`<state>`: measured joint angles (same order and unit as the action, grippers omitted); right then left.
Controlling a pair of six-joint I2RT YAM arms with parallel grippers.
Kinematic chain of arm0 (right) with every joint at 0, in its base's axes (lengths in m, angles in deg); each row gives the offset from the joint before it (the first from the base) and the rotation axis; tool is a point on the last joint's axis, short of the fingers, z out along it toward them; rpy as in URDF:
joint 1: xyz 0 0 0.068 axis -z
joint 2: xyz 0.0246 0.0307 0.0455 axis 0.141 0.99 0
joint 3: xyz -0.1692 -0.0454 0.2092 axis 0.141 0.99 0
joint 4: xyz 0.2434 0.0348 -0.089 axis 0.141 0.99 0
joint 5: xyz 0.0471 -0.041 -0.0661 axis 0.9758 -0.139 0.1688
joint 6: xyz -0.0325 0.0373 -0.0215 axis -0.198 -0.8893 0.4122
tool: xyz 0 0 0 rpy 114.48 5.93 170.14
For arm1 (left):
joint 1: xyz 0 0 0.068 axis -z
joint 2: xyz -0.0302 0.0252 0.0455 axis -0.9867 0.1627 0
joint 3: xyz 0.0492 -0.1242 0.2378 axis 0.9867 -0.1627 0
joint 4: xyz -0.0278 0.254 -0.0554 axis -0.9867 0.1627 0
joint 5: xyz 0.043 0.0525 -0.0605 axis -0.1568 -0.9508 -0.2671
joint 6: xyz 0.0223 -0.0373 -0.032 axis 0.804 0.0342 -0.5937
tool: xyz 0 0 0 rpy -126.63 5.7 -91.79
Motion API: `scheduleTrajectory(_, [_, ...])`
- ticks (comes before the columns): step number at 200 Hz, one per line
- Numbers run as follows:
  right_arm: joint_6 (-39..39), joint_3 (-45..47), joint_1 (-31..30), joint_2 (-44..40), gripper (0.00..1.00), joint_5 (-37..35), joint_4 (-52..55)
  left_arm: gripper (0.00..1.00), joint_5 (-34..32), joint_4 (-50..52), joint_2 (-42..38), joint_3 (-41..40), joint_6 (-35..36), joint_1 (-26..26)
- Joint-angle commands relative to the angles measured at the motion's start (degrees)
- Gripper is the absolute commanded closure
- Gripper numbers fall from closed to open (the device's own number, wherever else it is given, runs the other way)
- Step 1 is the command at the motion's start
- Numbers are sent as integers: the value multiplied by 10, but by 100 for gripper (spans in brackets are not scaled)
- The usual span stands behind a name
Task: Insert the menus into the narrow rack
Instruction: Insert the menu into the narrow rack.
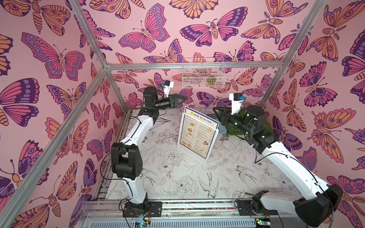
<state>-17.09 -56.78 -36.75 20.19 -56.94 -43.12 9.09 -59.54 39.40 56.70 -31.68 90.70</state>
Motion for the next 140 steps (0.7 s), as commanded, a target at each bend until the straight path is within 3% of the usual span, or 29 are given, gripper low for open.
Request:
scheduleTrajectory(1, [-35,-66,-21,37,64,-94,127,53,-50,41,-26,-14,39,-4])
scheduleTrajectory(31, [1,-189,-69,110,63,-188,250,52,-101,69,-46,-42,74,-4])
scheduleTrajectory(50, [10,-255,-79,157,63,-199,303,51,-109,73,-53,-58,79,-6])
scheduleTrajectory(140, [41,-378,-115,276,64,-256,376,48,-132,61,-89,-136,104,-21])
